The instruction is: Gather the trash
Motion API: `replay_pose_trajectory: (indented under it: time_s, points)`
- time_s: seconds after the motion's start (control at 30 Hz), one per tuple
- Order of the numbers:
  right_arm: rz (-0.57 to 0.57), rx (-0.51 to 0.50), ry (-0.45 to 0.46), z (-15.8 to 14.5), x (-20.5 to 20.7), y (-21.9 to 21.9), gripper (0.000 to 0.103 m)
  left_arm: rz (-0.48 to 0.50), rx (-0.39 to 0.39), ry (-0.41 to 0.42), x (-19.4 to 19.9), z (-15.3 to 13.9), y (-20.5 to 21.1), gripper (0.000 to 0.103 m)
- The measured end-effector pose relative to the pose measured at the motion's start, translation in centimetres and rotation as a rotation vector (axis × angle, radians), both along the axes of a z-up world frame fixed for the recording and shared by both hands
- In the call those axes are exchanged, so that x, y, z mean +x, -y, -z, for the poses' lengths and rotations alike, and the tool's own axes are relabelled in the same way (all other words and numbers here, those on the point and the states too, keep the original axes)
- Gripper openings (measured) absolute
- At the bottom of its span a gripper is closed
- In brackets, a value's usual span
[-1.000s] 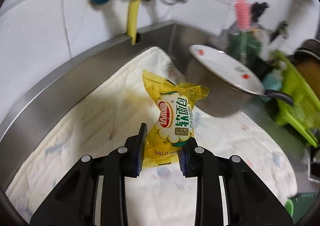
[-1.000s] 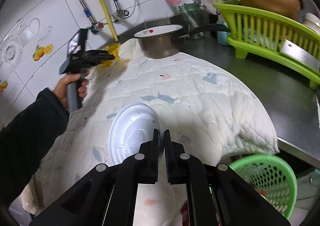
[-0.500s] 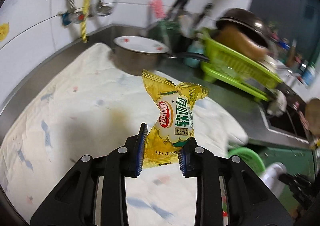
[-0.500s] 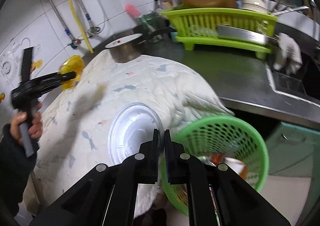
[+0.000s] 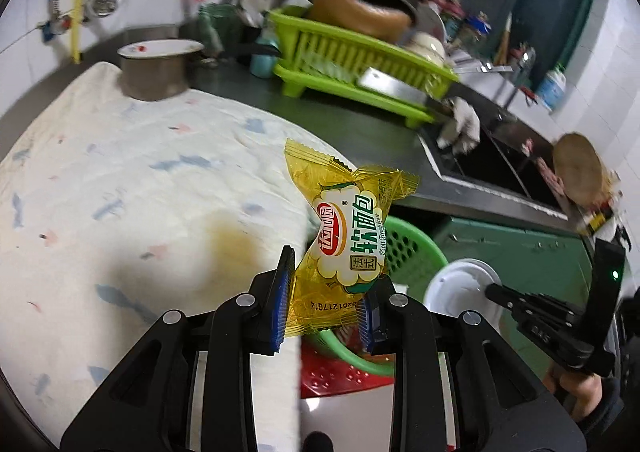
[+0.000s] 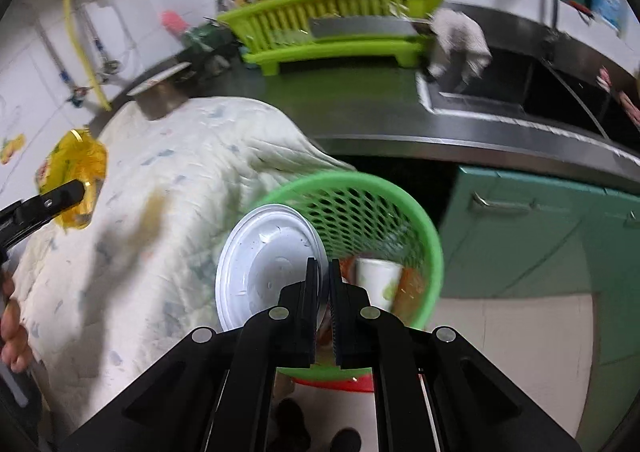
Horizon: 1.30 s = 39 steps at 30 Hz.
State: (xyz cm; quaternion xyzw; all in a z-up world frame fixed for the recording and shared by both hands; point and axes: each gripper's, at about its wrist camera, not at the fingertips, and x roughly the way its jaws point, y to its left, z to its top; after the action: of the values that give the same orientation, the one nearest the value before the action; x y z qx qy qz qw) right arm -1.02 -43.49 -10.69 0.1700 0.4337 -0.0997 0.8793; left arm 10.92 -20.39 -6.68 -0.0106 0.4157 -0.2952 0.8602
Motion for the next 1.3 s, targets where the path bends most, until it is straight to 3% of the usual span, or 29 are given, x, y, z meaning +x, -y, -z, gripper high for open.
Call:
replay_pose_trajectory:
  time_s: [0.33, 0.5, 0.67, 0.83, 0.93, 1.1, 1.3]
  points:
    - [0.093, 0.066, 0.000, 2.5, -0.5, 1.9, 0.015, 0.077, 0.028, -0.056, -0.9, 2.0, 4.4, 0.028]
    - [0.091, 0.042, 0.027, 1.1, -1.4, 1.8, 0.035, 0.105, 0.034, -0.101, -0.7, 3.1, 6.2, 0.028]
    - [0.093, 0.025, 0.053, 0.0, -2.5, 1.7, 0.047, 0.128, 0.060, -0.130, -0.3, 4.3, 8.0, 0.033]
    - [0.105, 0.021, 0.057, -0.3, -3.5, 1.8, 0.052, 0.138, 0.059, -0.159, 0.2, 5.0, 9.4, 0.049]
    - [0.108, 0.036, 0.058, -0.3, -3.9, 1.8, 0.053, 0.155, 0.040, -0.162, 0.1, 4.8, 9.7, 0.054]
    - [0.099, 0.034, 0.068, -0.9, -4.2, 1.2, 0.060, 0.137, 0.026, -0.158, -0.3, 4.1, 8.8, 0.055]
    - [0.049, -0.027, 0.094, -2.7, -3.9, -1.0, 0.067, 0.086, 0.035, -0.076, -0.7, 1.4, 6.2, 0.062]
